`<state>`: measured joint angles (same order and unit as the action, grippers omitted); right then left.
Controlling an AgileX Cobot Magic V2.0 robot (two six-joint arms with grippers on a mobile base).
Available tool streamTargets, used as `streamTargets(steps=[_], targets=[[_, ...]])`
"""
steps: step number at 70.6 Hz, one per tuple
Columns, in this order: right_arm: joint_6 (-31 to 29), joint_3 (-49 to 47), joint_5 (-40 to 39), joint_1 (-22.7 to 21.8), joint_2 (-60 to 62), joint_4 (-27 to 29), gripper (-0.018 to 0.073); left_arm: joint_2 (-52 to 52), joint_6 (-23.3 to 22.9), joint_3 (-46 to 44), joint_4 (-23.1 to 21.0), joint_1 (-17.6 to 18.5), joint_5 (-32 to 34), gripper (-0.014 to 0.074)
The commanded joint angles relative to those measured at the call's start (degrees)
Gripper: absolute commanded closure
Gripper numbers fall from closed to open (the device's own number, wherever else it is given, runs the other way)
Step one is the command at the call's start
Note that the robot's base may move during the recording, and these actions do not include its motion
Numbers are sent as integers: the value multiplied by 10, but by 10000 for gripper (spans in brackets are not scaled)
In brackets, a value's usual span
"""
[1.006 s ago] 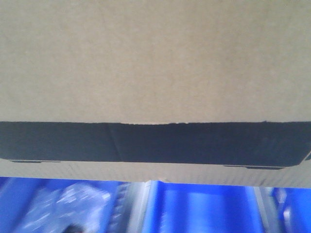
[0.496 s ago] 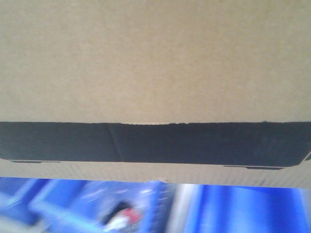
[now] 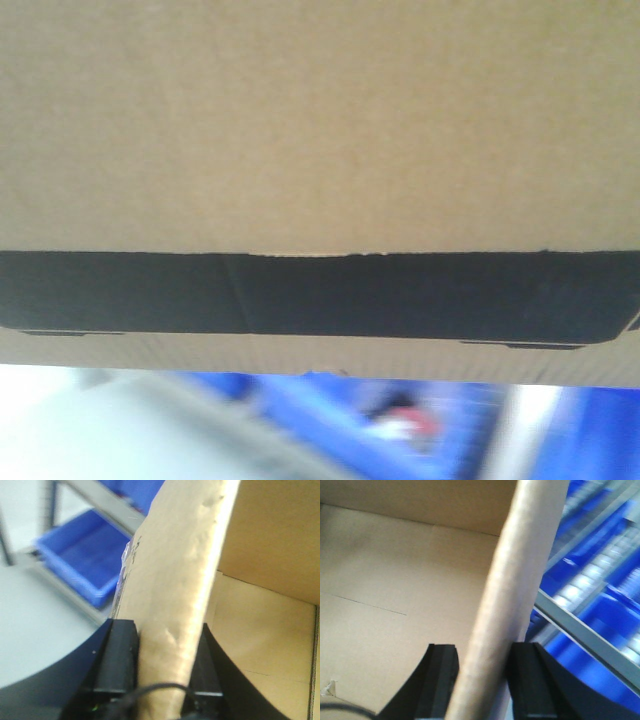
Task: Grab box from left shelf to table start
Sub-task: 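Hold the box with both grippers while backing away from the shelf, then carry the box with both grippers while driving toward the white table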
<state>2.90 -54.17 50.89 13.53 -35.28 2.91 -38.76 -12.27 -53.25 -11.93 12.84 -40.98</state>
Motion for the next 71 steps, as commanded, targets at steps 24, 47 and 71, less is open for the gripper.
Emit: streamTargets(steps=[24, 47, 71], targets=[[-15, -17, -108, 0, -6, 23, 502, 11, 52, -24, -124, 19, 26, 700], [-15, -17, -108, 0, -6, 23, 502, 11, 52, -24, -124, 19, 26, 700], [-15, -17, -108, 0, -6, 23, 502, 11, 52, -24, -124, 19, 26, 700]])
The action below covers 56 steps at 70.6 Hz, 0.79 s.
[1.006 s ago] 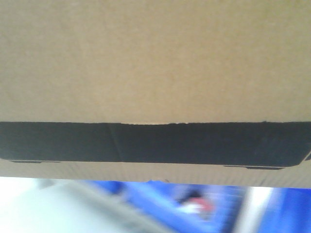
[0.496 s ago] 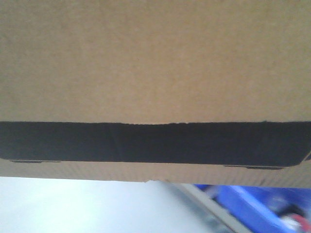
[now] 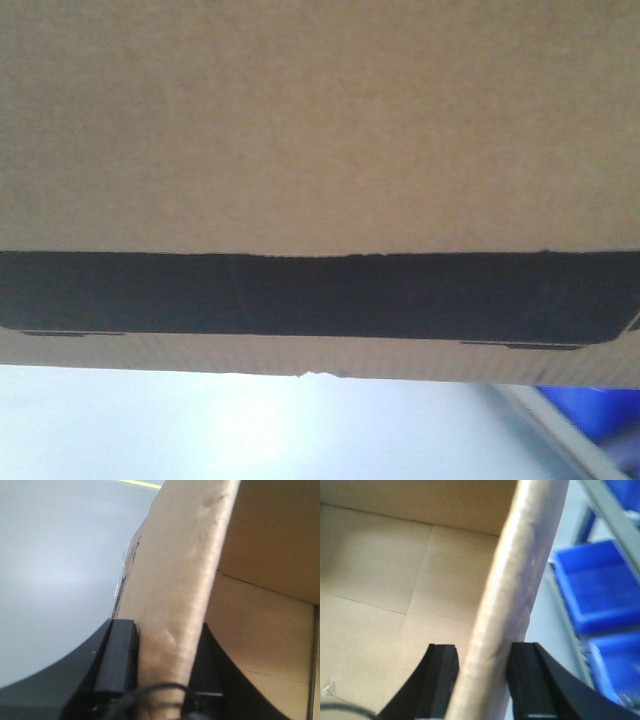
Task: Grab box from left shelf to table start
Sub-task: 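Carry the box with both grippers while driving toward the white table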
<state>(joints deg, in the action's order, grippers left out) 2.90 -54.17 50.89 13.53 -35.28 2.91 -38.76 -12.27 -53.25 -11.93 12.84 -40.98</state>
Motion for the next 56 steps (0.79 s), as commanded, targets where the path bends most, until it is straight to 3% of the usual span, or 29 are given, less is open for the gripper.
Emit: streamTargets(steps=[1, 56], targets=[[-15, -17, -108, 0, -6, 23, 502, 11, 52, -24, -124, 19, 26, 700], [-15, -17, -108, 0, -6, 23, 502, 11, 52, -24, -124, 19, 26, 700]])
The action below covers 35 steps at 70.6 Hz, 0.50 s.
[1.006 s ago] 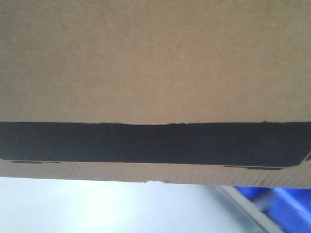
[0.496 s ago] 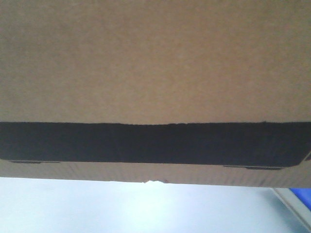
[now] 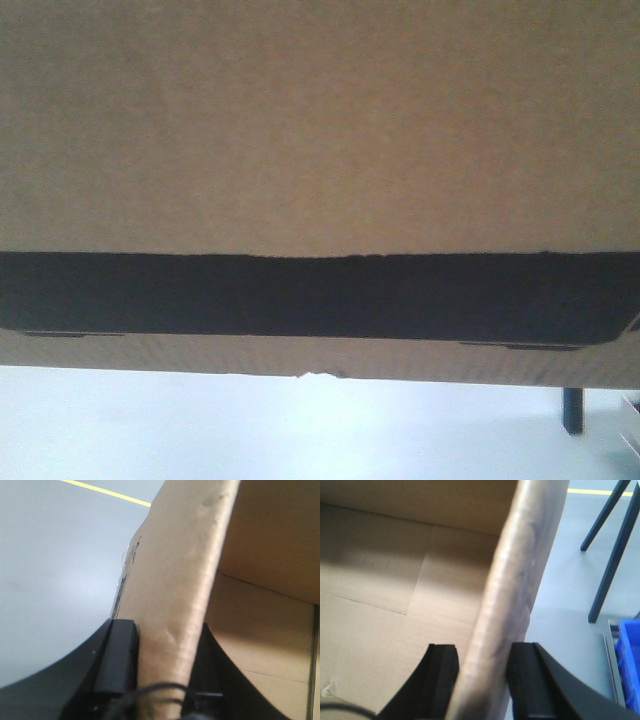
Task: Grab box from left shelf to table start
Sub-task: 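Carry the box with both grippers while driving toward the white table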
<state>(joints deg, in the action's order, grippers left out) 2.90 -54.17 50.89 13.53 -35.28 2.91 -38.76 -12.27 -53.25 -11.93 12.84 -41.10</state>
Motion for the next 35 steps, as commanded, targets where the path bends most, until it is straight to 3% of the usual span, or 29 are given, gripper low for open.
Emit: streamTargets(steps=[1, 35], targets=[[-15, -17, -108, 0, -6, 23, 502, 11, 52, -24, -124, 19, 27, 700], [-15, -17, -108, 0, -6, 23, 502, 11, 52, -24, -124, 19, 27, 700]])
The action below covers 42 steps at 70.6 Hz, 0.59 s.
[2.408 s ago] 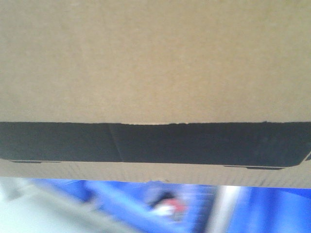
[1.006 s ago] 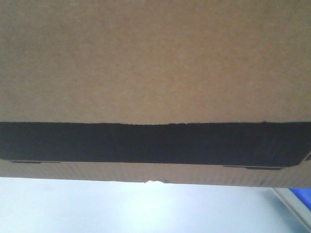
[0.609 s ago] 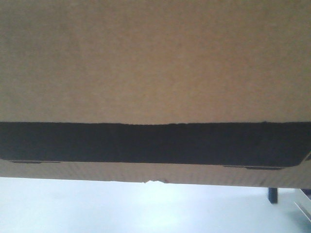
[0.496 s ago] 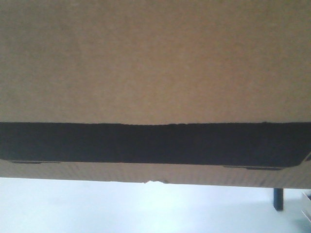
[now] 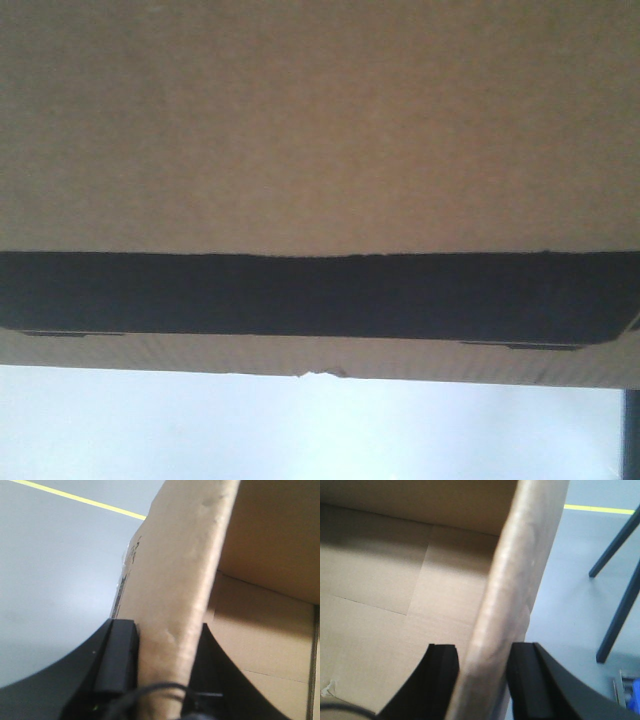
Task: Grab box from left shelf to table start
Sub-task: 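Carry the box with both grippers while driving toward the white table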
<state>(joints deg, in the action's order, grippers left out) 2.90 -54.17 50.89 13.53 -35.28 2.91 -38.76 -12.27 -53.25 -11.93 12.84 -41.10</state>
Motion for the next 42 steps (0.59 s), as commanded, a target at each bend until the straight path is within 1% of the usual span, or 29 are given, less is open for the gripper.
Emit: streamTargets(steps=[1, 42], targets=[[-15, -17, -108, 0, -6, 23, 502, 11, 52, -24, -124, 19, 27, 700], [-15, -17, -108, 0, -6, 23, 502, 11, 52, -24, -124, 19, 27, 700]])
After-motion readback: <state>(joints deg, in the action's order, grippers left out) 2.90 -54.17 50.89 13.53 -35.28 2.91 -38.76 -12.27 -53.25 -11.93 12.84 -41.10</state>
